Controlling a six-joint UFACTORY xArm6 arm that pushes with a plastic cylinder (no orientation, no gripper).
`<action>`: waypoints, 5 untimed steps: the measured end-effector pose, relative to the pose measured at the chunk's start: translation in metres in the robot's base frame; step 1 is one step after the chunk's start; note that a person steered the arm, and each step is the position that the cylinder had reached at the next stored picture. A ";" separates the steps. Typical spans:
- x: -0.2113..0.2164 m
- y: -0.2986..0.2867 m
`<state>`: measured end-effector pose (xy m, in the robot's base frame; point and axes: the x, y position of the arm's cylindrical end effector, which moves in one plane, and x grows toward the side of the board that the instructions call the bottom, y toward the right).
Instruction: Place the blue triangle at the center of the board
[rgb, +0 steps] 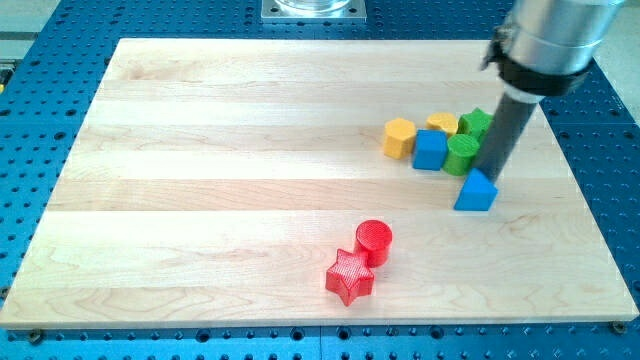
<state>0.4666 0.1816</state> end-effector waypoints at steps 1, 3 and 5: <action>0.003 0.047; 0.017 -0.015; 0.019 -0.013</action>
<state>0.4860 0.1688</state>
